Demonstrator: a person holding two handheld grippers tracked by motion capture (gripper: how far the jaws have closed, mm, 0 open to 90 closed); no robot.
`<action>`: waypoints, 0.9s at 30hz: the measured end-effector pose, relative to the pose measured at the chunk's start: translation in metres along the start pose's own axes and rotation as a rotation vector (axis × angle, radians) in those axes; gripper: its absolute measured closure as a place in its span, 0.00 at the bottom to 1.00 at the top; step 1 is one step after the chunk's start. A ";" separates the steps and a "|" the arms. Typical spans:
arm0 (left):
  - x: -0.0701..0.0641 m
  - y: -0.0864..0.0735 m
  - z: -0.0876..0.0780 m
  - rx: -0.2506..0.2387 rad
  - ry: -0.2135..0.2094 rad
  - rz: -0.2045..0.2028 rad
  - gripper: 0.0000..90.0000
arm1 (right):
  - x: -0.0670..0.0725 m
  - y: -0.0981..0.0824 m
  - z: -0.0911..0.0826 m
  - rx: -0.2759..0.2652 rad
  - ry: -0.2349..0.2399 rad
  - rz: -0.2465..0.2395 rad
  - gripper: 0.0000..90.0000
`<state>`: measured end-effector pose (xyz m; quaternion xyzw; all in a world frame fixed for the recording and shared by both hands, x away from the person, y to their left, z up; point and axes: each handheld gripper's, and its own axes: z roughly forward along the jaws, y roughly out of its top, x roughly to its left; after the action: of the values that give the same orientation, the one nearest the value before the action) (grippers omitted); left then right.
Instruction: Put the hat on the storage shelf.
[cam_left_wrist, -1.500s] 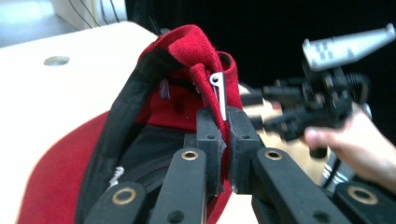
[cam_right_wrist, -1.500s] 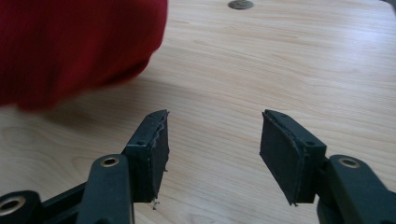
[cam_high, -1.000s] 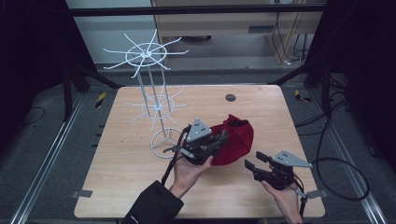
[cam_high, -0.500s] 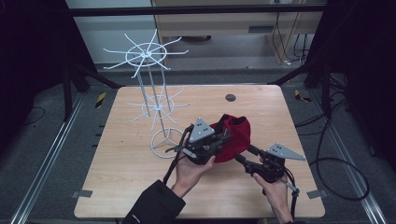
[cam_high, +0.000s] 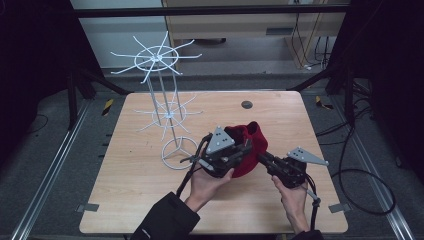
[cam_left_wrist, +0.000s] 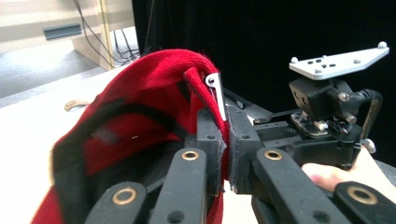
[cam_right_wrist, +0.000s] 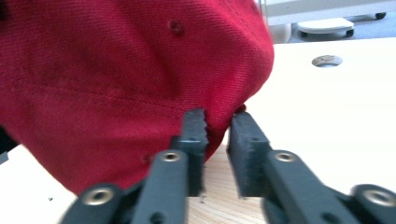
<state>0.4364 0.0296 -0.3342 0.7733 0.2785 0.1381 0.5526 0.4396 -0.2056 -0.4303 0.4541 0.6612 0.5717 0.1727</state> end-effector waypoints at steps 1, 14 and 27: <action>-0.001 0.001 0.001 0.001 -0.004 0.003 0.94 | 0.000 0.001 0.000 0.001 -0.002 -0.004 0.92; -0.016 0.015 -0.002 -0.063 -0.074 0.004 0.94 | 0.006 0.035 -0.039 -0.095 -0.128 -0.124 0.97; -0.004 -0.011 -0.021 -0.073 -0.041 -0.008 0.94 | 0.031 0.063 -0.039 -0.052 -0.145 -0.304 0.97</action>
<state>0.4194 0.0460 -0.3370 0.7542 0.2650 0.1303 0.5865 0.4196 -0.2087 -0.3527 0.3841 0.6933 0.5215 0.3160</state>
